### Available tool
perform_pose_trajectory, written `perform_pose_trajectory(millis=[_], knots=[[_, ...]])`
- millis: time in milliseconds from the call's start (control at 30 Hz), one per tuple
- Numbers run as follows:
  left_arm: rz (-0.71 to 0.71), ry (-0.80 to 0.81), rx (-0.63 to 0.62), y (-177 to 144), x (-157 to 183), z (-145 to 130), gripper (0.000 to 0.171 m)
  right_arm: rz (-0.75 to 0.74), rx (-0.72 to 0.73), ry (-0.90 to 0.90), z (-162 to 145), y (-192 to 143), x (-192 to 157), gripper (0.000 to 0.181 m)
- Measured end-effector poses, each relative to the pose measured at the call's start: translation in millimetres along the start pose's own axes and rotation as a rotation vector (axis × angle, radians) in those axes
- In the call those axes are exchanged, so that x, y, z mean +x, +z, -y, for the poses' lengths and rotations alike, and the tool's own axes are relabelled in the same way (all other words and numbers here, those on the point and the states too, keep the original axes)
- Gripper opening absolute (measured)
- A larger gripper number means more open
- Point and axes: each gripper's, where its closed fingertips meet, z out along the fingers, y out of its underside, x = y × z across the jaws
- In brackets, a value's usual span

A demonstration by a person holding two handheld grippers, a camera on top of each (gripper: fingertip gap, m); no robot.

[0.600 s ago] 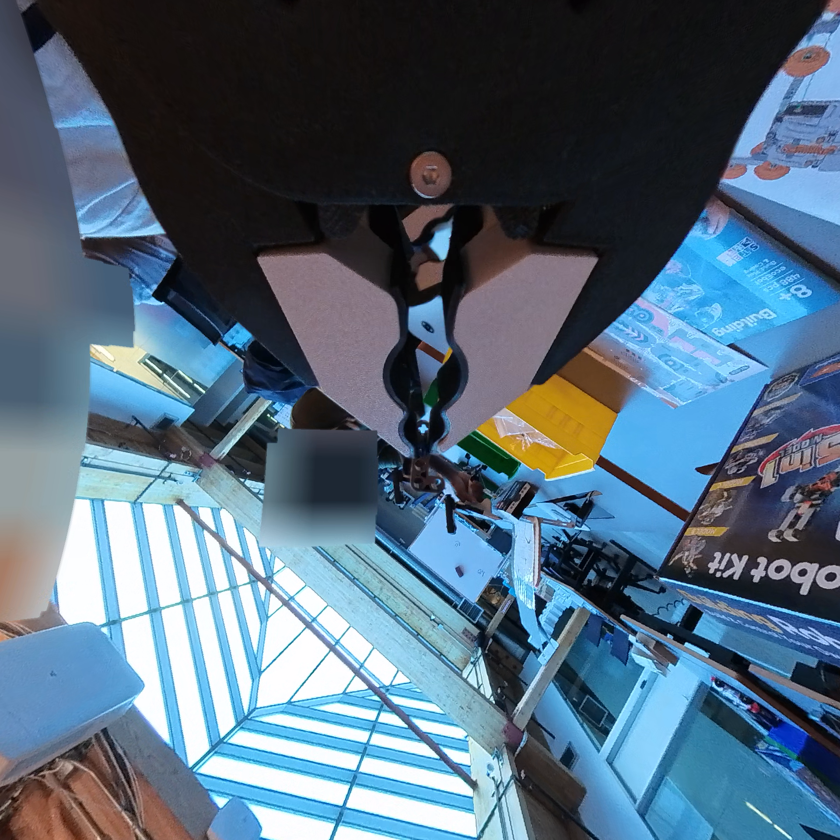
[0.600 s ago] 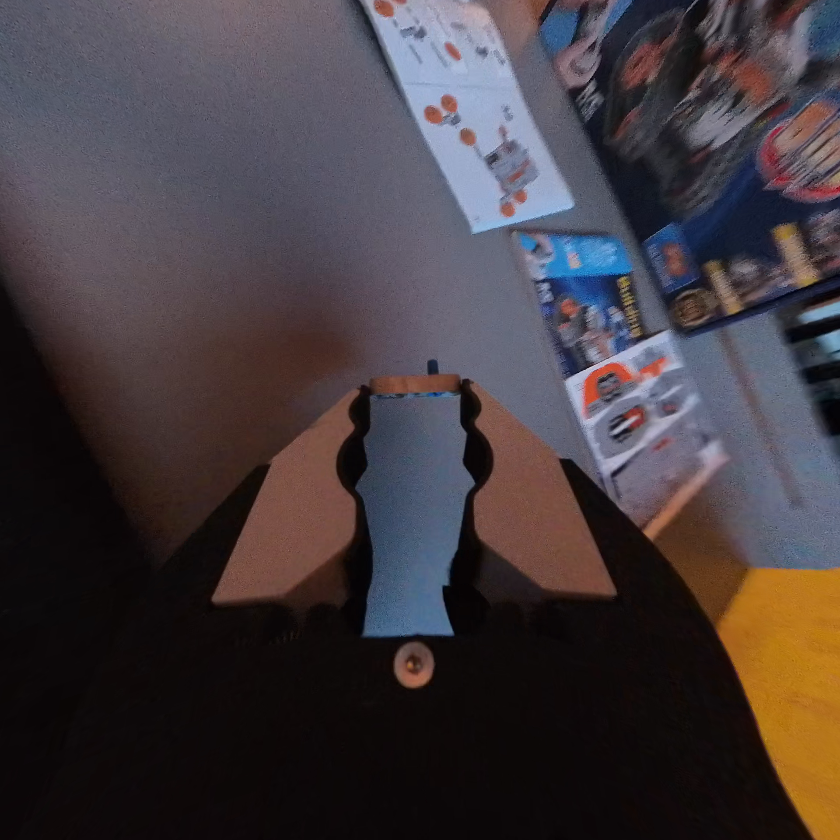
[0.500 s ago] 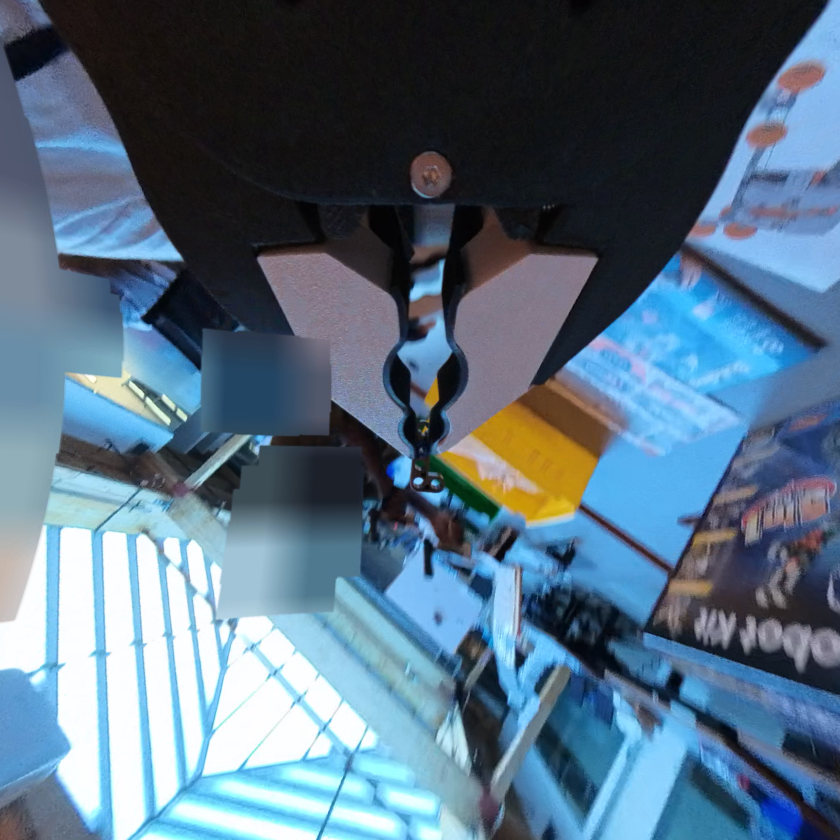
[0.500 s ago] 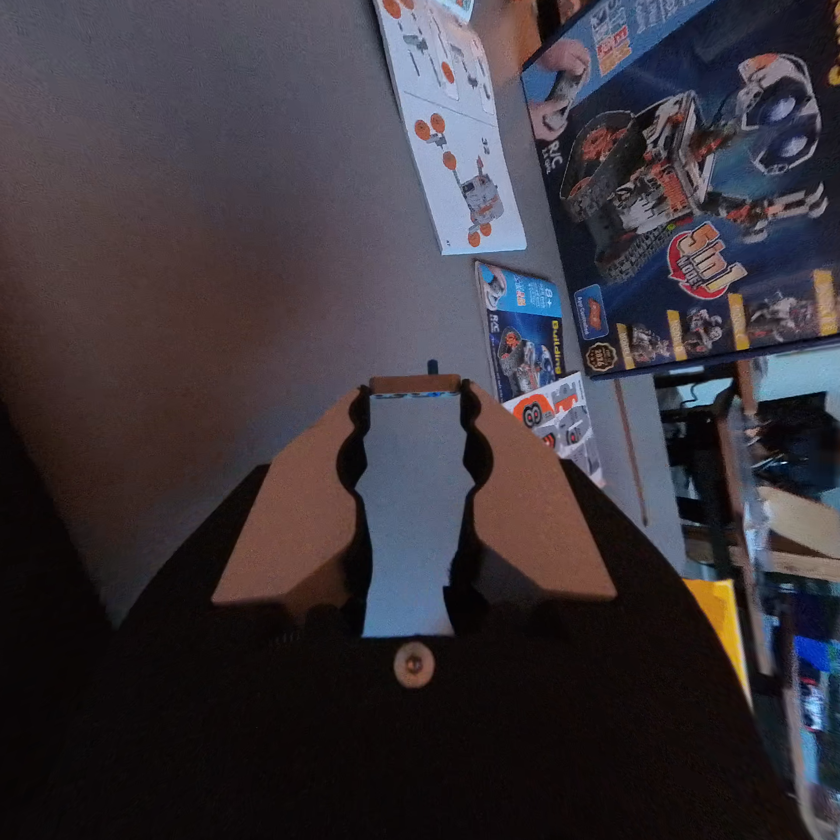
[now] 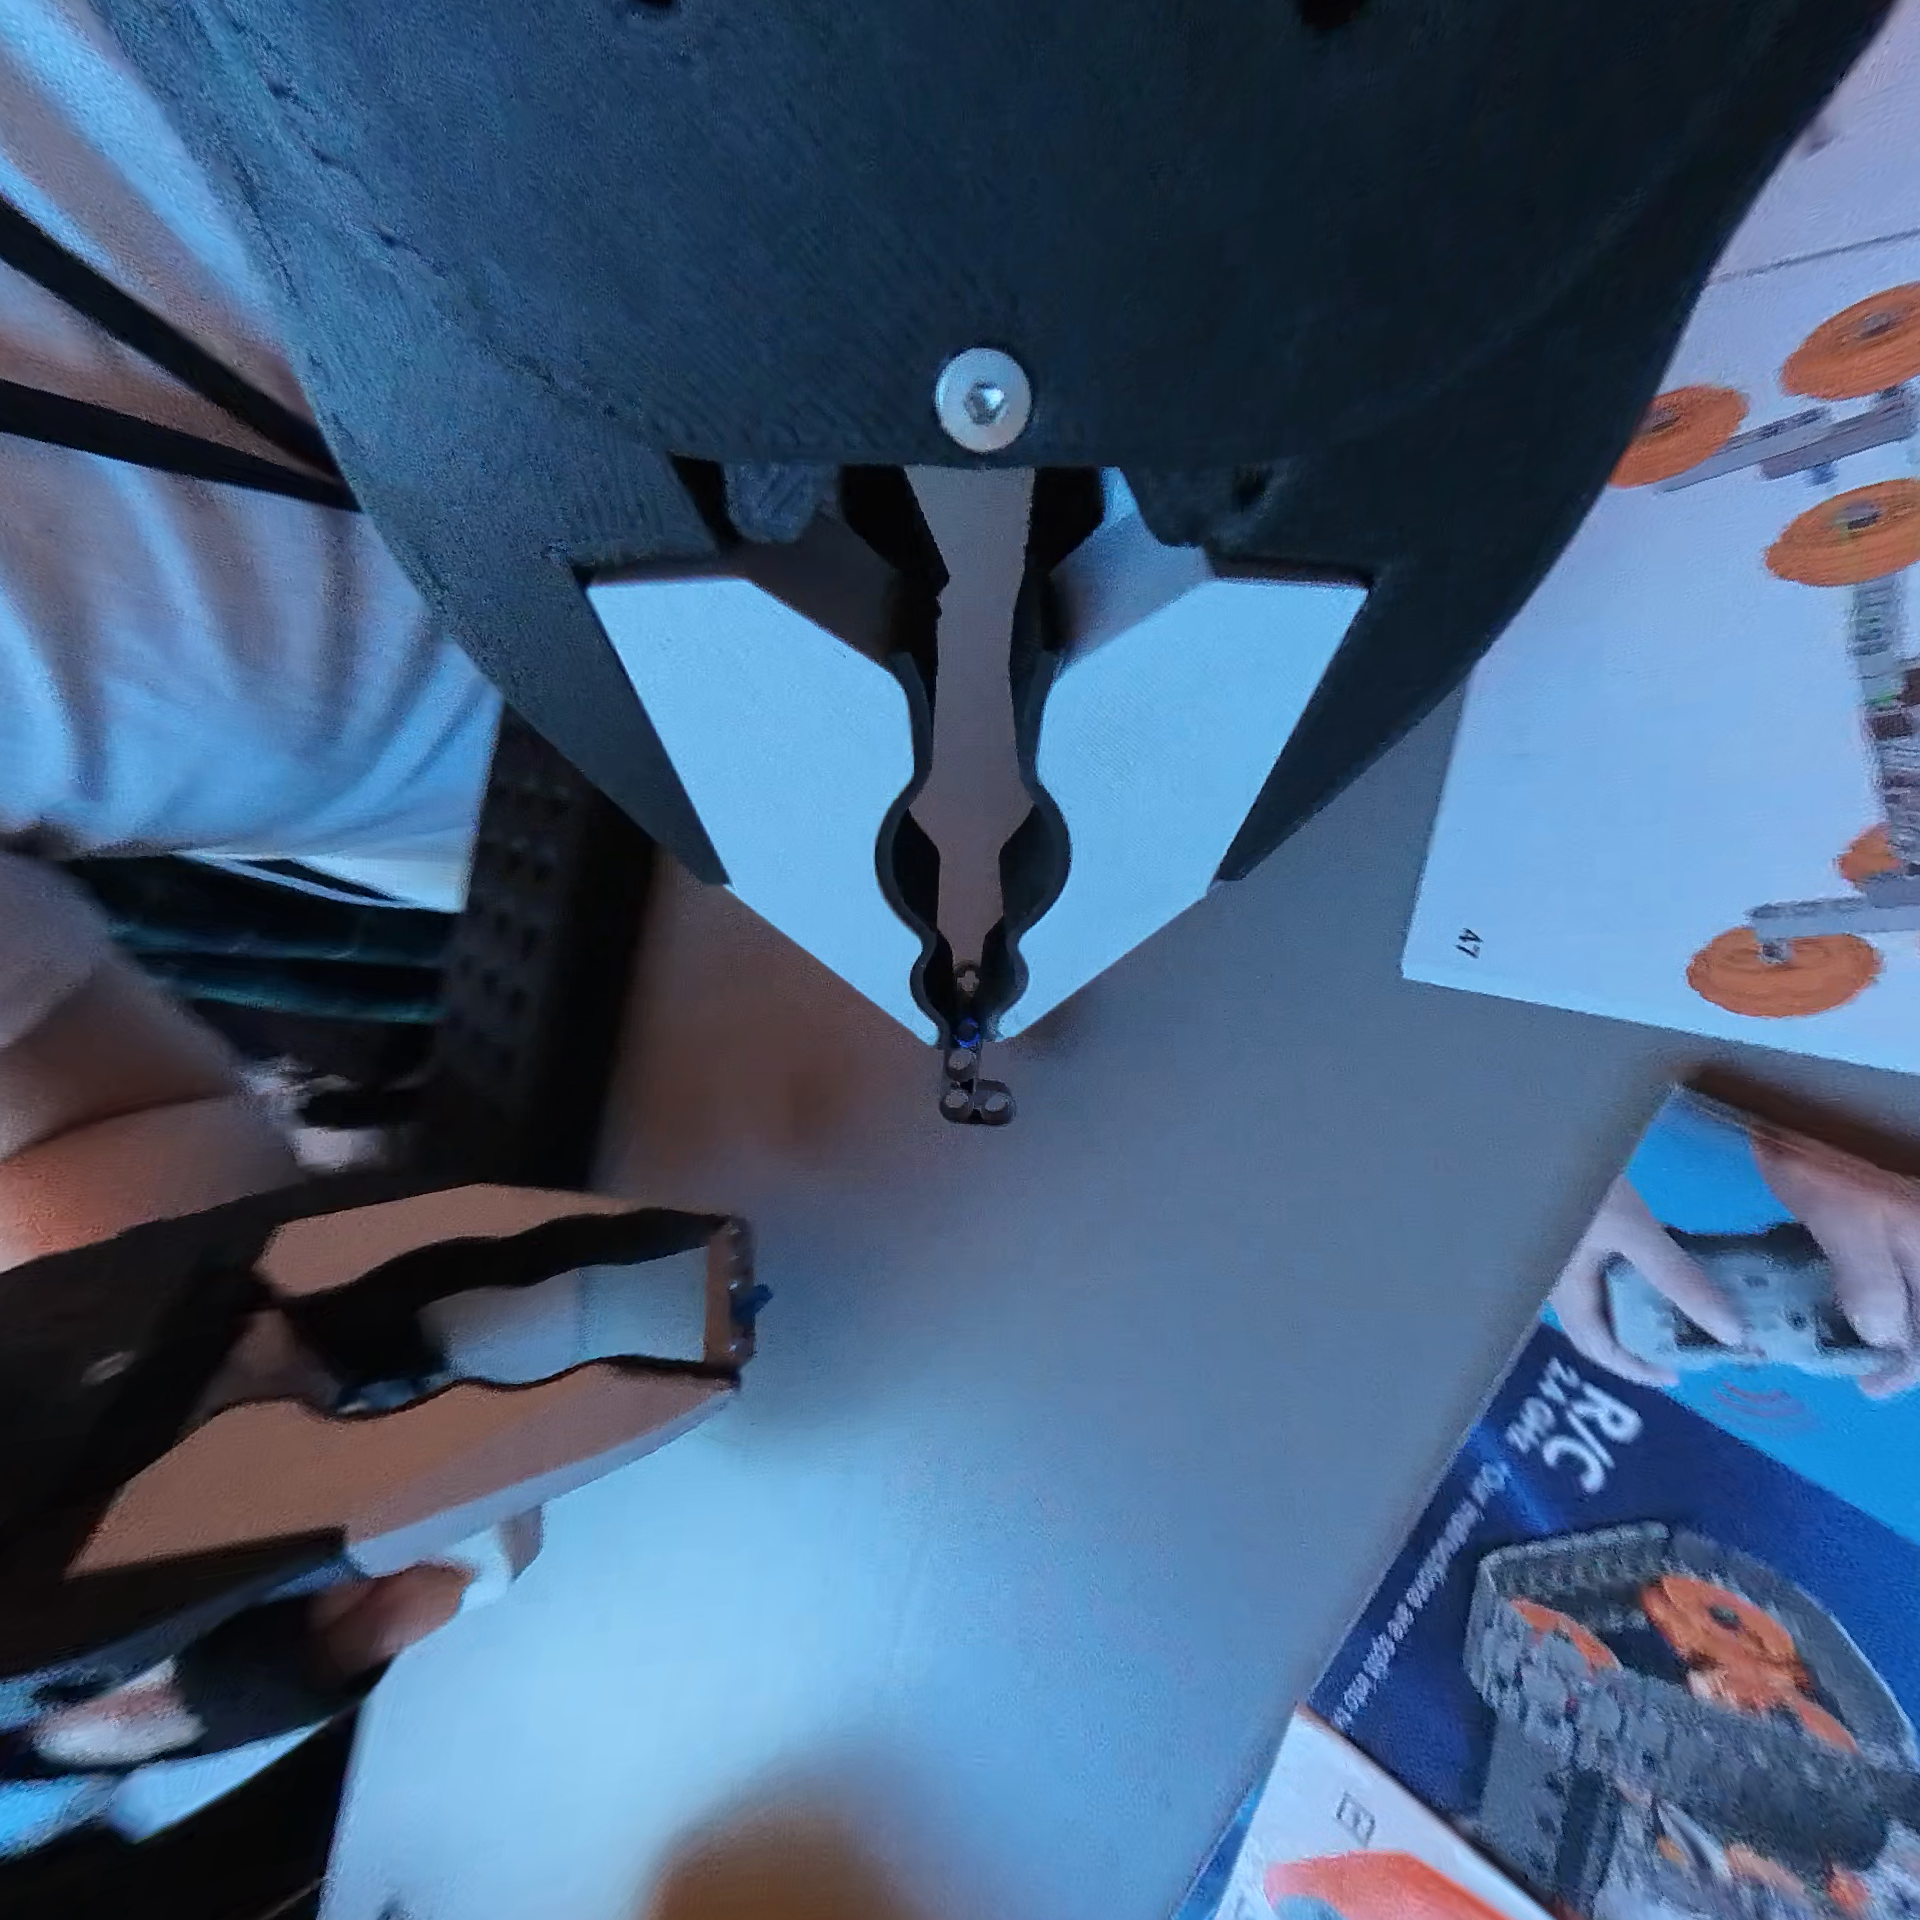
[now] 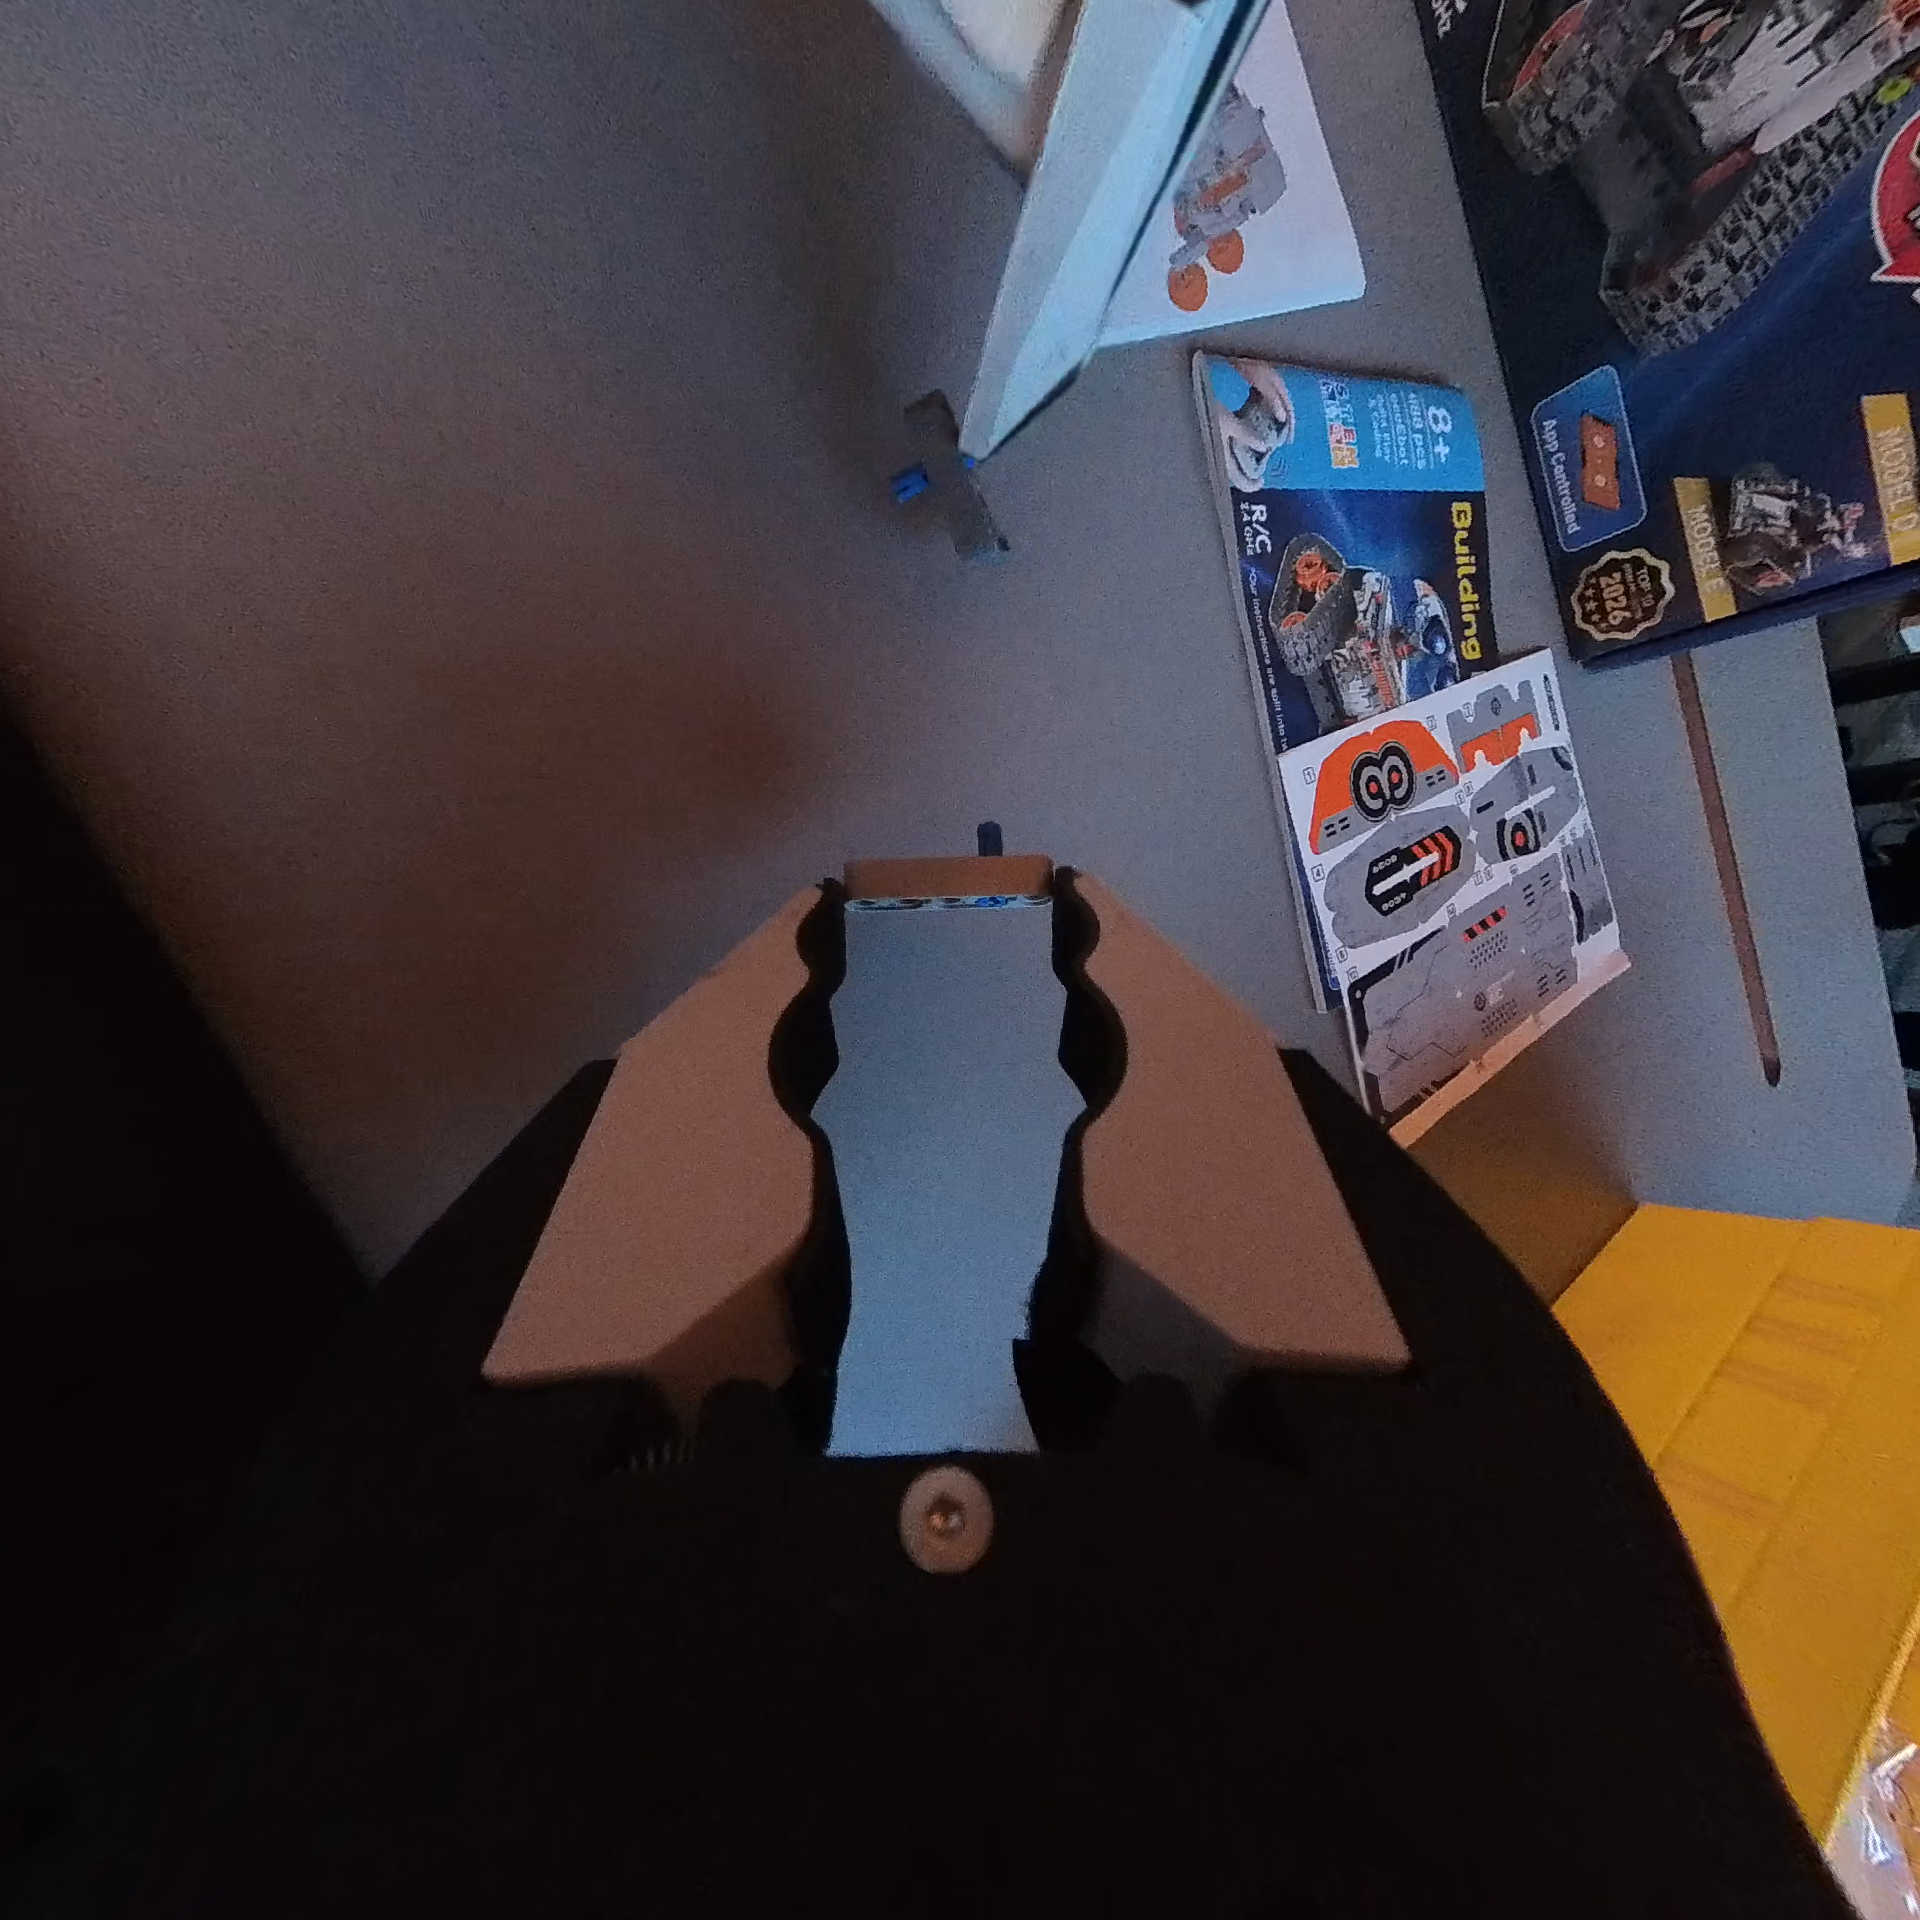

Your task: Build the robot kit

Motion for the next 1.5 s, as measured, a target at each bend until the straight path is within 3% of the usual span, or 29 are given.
perform_pose_trajectory(millis=[133,267,533,633,733,800,867,967,1100,1233,1500], knots=[[0.197,0.188,-0.062,3.2,-4.5,3.9,0.001,0.007,0.012,0.026,0.1,0.0,1.5,0.04],[0.055,0.146,-0.073,19.2,19.7,4.5,0.002,0.021,0.0,0.03,-3.3,-0.5,2.6,0.04],[0.089,0.094,-0.039,17.6,3.3,6.6,0.002,0.012,0.024,0.041,-0.8,4.8,0.0,0.04],[0.143,0.059,0.001,9.3,-9.3,11.2,0.025,0.011,0.044,0.057,2.3,4.9,1.5,0.04],[0.161,0.075,0.102,-9.2,-11.9,23.6,0.03,-0.033,0.105,0.055,14.5,-2.7,8.8,0.04],[0.066,0.088,0.237,-24.2,5.5,42.5,0.028,-0.088,0.168,0.049,27.9,-13.0,16.1,0.04],[-0.13,0.11,0.348,-34.5,38.8,56.8,0.025,-0.148,0.23,0.036,42.3,-25.9,23.2,0.039],[-0.362,0.113,0.372,-36.9,72.5,60.4,0.025,-0.213,0.308,0.029,60.5,-45.0,31.0,0.039],[-0.509,0.135,0.4,-41.6,94.0,63.5,0.017,-0.246,0.329,0.021,67.0,-56.4,36.4,0.039],[-0.461,0.159,0.375,-34.3,92.4,61.9,0.018,-0.255,0.327,0.017,67.0,-59.1,37.6,0.039],[-0.465,0.201,0.337,-24.6,99.6,59.2,0.001,-0.263,0.31,0.018,64.9,-57.3,40.4,0.039]])
